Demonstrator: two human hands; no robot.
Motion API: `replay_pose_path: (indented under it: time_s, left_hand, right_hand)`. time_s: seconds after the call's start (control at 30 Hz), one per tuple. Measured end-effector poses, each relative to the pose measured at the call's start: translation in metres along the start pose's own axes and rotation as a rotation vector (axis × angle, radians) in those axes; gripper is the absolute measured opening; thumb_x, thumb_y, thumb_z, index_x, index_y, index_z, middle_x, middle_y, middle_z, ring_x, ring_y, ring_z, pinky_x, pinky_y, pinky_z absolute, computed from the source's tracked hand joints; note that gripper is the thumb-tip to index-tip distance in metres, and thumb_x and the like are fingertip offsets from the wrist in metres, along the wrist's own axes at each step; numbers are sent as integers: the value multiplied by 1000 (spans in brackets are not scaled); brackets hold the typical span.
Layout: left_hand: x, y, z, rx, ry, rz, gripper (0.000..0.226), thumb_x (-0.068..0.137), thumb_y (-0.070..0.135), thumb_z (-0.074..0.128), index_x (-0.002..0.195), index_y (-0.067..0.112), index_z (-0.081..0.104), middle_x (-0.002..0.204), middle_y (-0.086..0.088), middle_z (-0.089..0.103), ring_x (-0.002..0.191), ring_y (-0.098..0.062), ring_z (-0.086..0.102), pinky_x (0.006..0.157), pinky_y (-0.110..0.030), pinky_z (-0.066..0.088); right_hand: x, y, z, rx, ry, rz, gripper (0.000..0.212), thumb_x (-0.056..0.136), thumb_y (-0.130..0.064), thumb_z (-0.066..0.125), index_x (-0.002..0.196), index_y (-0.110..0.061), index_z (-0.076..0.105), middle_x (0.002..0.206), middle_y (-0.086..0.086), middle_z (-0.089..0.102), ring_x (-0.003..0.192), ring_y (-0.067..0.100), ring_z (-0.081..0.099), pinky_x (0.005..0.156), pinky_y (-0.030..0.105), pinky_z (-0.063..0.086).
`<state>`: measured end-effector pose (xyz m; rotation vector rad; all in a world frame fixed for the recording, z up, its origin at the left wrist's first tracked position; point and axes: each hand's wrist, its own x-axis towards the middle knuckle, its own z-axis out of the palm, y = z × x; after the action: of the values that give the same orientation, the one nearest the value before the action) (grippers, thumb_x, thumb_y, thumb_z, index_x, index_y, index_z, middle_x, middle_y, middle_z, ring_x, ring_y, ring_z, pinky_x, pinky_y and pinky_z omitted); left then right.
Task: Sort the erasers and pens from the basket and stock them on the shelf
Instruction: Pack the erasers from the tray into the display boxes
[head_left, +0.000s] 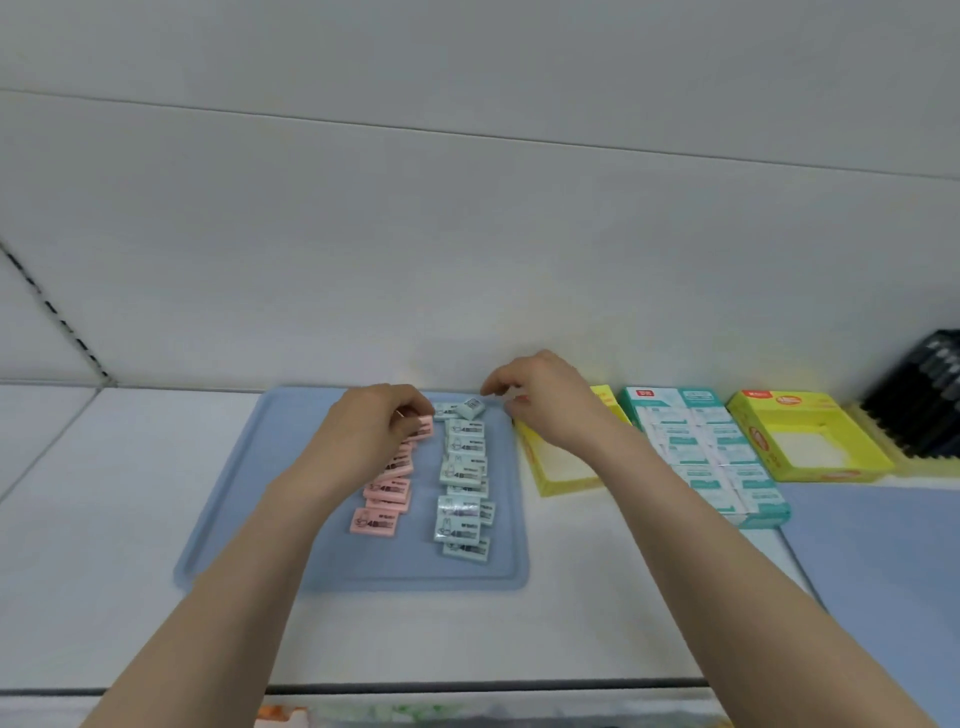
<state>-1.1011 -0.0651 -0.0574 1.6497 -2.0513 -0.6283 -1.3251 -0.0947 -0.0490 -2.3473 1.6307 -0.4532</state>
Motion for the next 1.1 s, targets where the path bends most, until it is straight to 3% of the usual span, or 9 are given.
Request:
replay_pose_path:
  time_s: [0.1, 0.17, 0.33, 0.4, 0.5, 0.6, 0.77, 0.87, 1.1]
  left_hand:
    - [0, -1, 3, -22, 14, -38, 19, 93, 15, 60, 105, 25, 71, 101, 7, 71, 94, -11, 62, 83, -26, 47]
    - [0, -1, 5, -20, 25, -49, 20, 93, 16, 60, 107, 25, 70, 103, 6, 71, 95, -11, 62, 83, -25, 46]
    - [1, 1, 9, -7, 37, -32, 21, 93, 17, 60, 110, 25, 70, 106, 8, 71, 95, -9, 62, 83, -22, 43]
    - [1, 1, 11, 4, 49, -18, 22, 94, 16, 59, 111, 26, 69, 107, 8, 69, 95, -9, 60, 82, -21, 41]
    - [4, 7, 13, 3, 114, 32, 25, 96, 16, 55, 114, 28, 66, 108, 7, 66, 98, -13, 59, 85, -28, 44]
    - [10, 24, 16, -99, 138, 55, 26, 96, 13, 55, 114, 29, 64, 98, 8, 63, 84, -13, 60, 79, -31, 47]
    - [13, 51, 31, -232, 101, 45, 24, 94, 14, 58, 109, 31, 65, 93, 13, 62, 84, -13, 65, 84, -33, 51]
    - [7, 59, 40, -182, 117, 18, 25, 95, 15, 56, 110, 33, 65, 97, 16, 62, 88, -10, 63, 85, -31, 49]
    - [-7, 44, 36, -20, 156, -161, 31, 94, 7, 50, 112, 27, 67, 104, 5, 68, 103, -18, 60, 87, -28, 44]
  right_hand:
    - [13, -4, 16, -109, -69, -86, 42, 81, -4, 60, 115, -26, 69, 111, -7, 70, 103, 22, 45, 90, 34, 43]
    - [18, -2, 21, -134, -65, -93, 32, 85, -12, 62, 113, -26, 69, 108, -7, 71, 103, 22, 44, 88, 34, 44]
    - [11, 1, 19, -105, 52, -112, 14, 92, -23, 60, 99, -19, 71, 98, 2, 72, 95, 26, 58, 79, 32, 42]
    - [3, 5, 11, 176, 136, 21, 12, 90, -18, 62, 98, -17, 71, 94, 1, 73, 84, 17, 64, 76, 28, 46]
    - [-15, 11, -11, 906, 86, 236, 11, 93, -8, 62, 100, -14, 67, 87, 5, 69, 73, 10, 68, 63, 22, 50]
    - [-33, 25, -26, 1151, 22, 269, 21, 95, -2, 57, 112, -10, 64, 83, 5, 67, 77, 17, 71, 60, 21, 53]
    - [-54, 52, -39, 1188, 62, 257, 30, 93, 1, 59, 119, -13, 64, 84, 7, 65, 82, 21, 68, 67, 21, 53]
    - [-63, 70, -47, 1144, 40, 264, 35, 90, 2, 62, 119, -17, 65, 90, 8, 65, 80, 16, 64, 67, 20, 52]
    - [-56, 78, -43, 938, 67, 271, 32, 93, 6, 52, 84, -18, 71, 86, 3, 65, 64, 9, 56, 58, 17, 50]
